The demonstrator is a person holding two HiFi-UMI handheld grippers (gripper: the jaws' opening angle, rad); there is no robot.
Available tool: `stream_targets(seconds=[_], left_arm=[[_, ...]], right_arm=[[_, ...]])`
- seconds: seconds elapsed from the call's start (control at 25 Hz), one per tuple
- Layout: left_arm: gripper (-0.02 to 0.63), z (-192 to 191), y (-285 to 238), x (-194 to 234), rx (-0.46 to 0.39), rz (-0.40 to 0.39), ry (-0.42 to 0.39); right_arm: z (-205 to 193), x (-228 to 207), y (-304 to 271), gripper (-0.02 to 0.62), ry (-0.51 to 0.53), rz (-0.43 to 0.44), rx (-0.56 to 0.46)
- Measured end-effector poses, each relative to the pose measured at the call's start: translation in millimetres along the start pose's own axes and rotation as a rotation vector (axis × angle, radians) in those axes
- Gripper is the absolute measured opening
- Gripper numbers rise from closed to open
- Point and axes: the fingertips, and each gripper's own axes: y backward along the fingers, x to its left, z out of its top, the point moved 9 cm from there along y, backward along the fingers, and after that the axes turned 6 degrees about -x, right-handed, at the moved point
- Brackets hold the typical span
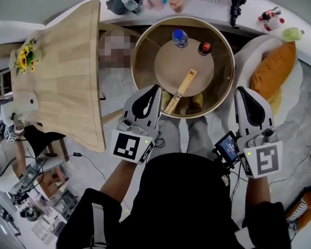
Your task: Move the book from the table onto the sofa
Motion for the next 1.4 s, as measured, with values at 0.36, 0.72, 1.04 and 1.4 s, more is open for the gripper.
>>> stream_targets(seconds=[0.36,0.72,1.04,1.4], left_arm=[[0.146,-92.3,-46.6,3.9,0.240,-0.083,-0.006],[0.339,-173.8,-83.6,-8.7,0.435,-0.170,-0.019],[0.388,-241.5,-106.7,-22.4,0.634,-0.211,-0.069],[0.383,-285.0,-117.8,-22.8,0.753,-0.147,-0.004]], right_arm=[[-46.4,-4.8,-4.0,0.009,-0.020,-0.029,0.030],[-84.6,-10.1,4.6,0.009,-0.058,-0.052,0.088],[-96.8,-18.7,14.4,0.009,-0.090,-0.069,0.102],[-110.2,-30.0,29.3,0.009,-0.108,-0.103,0.149]])
